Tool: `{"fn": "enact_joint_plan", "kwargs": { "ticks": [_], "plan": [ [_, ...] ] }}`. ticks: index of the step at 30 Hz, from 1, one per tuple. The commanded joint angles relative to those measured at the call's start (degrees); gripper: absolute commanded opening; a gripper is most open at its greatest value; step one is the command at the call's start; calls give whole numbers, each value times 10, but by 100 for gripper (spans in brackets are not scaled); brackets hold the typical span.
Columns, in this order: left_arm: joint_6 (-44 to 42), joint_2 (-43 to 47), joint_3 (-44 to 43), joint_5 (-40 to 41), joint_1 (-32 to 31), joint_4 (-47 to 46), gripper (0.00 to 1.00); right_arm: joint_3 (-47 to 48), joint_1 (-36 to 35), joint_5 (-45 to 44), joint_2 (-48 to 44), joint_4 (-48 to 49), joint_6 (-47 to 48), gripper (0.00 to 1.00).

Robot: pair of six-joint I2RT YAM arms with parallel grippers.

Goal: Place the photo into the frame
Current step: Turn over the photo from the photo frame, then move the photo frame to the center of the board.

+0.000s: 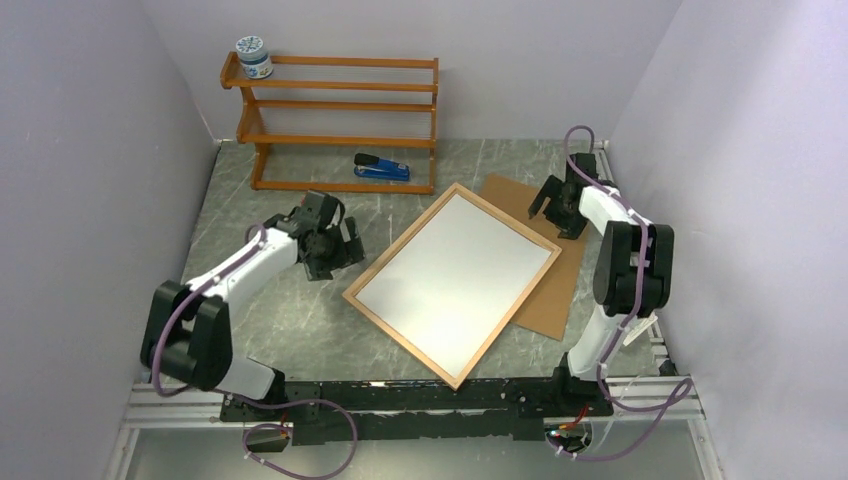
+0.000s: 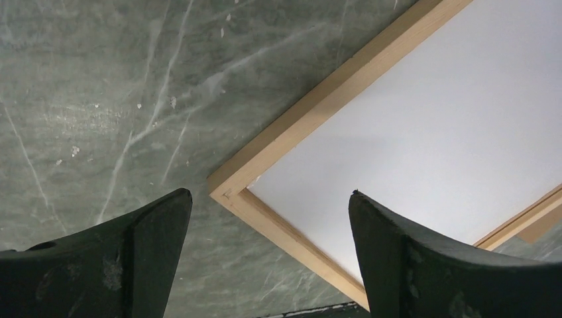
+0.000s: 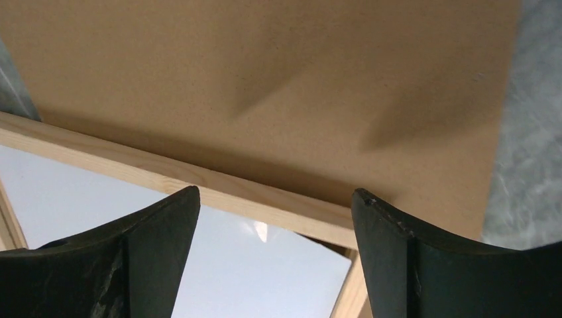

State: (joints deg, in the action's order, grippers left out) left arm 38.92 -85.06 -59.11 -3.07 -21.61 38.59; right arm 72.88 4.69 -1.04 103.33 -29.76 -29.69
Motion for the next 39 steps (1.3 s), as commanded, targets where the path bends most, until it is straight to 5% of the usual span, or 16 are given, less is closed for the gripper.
{"fn": "enact_joint_plan", "kwargs": {
  "ticks": [1,12,21,29,39],
  "plan": [
    [50,59,75,-11,2,-95,94,24,1,68,31,10,31,88],
    [103,75,172,-61,3,-160,94,-29,1,162,25,42,4,86],
    [116,40,164,-82,11,-161,94,-72,-2,209,0,56,-14,85],
    [67,28,105,-59,106,-127,94,-134,-29,280,-19,76,-39,85],
    [2,-26,68,-111,258,-99,94,-198,-166,314,-29,152,-105,85]
  ]
}}
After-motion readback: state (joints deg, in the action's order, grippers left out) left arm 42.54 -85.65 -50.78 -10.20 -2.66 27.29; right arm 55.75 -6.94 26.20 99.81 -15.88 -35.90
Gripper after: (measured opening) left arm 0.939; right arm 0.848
